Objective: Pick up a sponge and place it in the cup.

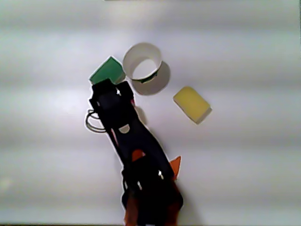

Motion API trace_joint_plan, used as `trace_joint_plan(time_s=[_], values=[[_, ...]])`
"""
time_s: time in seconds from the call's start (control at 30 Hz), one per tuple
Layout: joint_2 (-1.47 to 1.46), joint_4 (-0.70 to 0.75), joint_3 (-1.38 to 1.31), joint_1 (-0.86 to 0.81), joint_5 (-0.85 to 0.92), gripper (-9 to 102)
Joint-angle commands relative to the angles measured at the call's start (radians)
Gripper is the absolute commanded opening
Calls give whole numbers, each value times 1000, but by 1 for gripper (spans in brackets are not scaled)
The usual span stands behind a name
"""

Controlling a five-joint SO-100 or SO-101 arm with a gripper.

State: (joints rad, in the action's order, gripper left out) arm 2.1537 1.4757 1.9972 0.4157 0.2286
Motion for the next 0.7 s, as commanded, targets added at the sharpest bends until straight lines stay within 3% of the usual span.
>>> trace_joint_plan(time_s=[0.0,0.33,0.5,0.67], values=[[-44,71,-187,-26,40,0],[-255,253,-624,-153,126,0],[-341,249,-769,-218,166,0],[-308,158,-709,-259,178,0]])
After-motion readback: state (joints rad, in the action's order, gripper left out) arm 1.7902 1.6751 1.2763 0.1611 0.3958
